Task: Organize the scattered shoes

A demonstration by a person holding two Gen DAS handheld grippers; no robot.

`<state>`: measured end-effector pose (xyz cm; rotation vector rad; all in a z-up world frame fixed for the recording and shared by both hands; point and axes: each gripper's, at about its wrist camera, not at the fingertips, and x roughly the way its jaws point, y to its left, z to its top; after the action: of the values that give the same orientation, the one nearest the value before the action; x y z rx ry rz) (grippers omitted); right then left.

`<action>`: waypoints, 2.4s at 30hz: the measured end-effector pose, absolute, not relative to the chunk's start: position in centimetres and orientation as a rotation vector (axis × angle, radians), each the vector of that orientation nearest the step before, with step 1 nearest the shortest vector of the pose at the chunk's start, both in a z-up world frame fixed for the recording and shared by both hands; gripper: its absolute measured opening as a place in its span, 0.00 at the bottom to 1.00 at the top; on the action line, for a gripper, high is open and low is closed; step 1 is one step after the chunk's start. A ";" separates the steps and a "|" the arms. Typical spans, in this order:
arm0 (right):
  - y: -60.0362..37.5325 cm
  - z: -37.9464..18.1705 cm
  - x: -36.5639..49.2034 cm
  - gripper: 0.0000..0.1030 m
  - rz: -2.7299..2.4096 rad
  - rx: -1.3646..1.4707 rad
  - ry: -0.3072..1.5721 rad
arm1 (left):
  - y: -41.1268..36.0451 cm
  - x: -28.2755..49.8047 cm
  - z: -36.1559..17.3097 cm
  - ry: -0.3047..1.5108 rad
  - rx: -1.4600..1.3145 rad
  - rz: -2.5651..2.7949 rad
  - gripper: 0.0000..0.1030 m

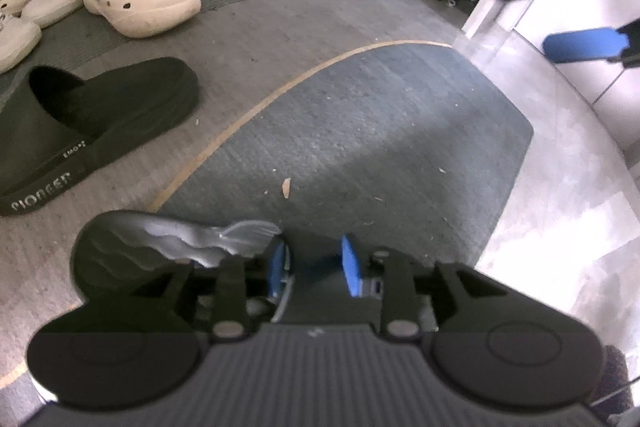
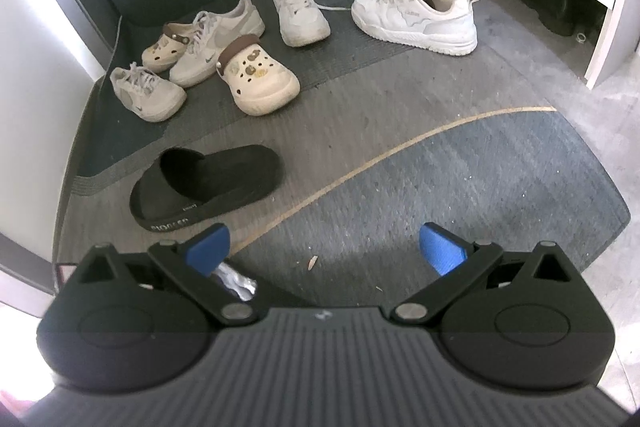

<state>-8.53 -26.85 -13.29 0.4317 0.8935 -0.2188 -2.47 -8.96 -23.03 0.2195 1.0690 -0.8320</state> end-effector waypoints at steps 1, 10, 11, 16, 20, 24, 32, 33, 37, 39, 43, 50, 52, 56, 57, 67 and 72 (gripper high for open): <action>-26.8 -13.5 -8.4 1.00 -0.221 0.439 0.899 | -8.4 -2.4 -22.5 1.064 0.202 -0.831 0.56; -24.6 -14.8 -6.7 1.00 -0.224 0.489 0.975 | -1.3 -1.9 -18.6 0.954 0.099 -0.744 0.76; -24.2 -15.3 -6.4 1.00 -0.225 0.490 1.009 | -0.5 -2.0 -18.4 0.941 0.104 -0.723 0.76; -21.4 -18.4 -4.8 1.00 -0.215 0.486 1.227 | 4.4 -1.8 -18.1 0.903 0.092 -0.590 0.76; -18.8 -21.5 -3.3 1.00 -0.263 0.524 1.385 | 7.5 -0.9 -17.6 0.930 -0.007 -0.529 0.76; -16.6 -23.9 -2.2 0.95 -0.360 0.422 1.454 | 10.2 -0.8 -16.4 0.871 -0.064 -0.536 0.76; -15.8 -25.5 -1.3 0.91 -0.486 0.408 1.454 | 13.2 -0.9 -16.1 0.834 -0.194 -0.481 0.76; -15.7 -26.3 -1.1 0.90 -0.504 0.393 1.461 | 13.4 -0.9 -16.2 0.835 -0.191 -0.469 0.76; -16.3 -28.3 -1.6 0.82 -0.475 0.371 1.477 | 13.6 -1.0 -16.3 0.840 -0.169 -0.465 0.76; -16.9 -28.4 -2.2 0.79 -0.448 0.376 1.471 | 13.5 -1.2 -16.2 0.831 -0.149 -0.462 0.76; -17.6 -27.7 -3.3 0.71 -0.419 0.332 1.429 | 13.0 -1.3 -16.1 0.827 -0.147 -0.462 0.76; -18.4 -24.3 -4.6 0.69 -0.286 0.158 1.281 | 12.1 -1.6 -15.8 0.823 -0.153 -0.472 0.76; -17.8 -22.8 -5.0 0.68 -0.199 0.053 1.206 | 11.8 -1.8 -15.7 0.820 -0.143 -0.474 0.76; -16.9 -21.3 -5.2 0.68 -0.052 -0.088 1.096 | 11.3 -2.3 -15.4 0.817 -0.117 -0.475 0.76; -16.3 -20.9 -5.3 0.68 0.032 -0.185 1.043 | 11.2 -2.5 -15.3 0.816 -0.107 -0.475 0.76; -14.4 -19.9 -6.3 0.67 0.735 -0.773 0.782 | 10.6 -2.6 -15.7 0.838 -0.070 -0.450 0.76; -13.3 -21.1 -5.9 0.56 1.081 -1.052 0.729 | 10.6 -2.1 -16.3 0.856 -0.082 -0.436 0.76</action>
<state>-5.94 -13.25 -21.11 -1.0523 0.7286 1.0812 -2.08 10.64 -16.31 -0.0818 0.8565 -0.4357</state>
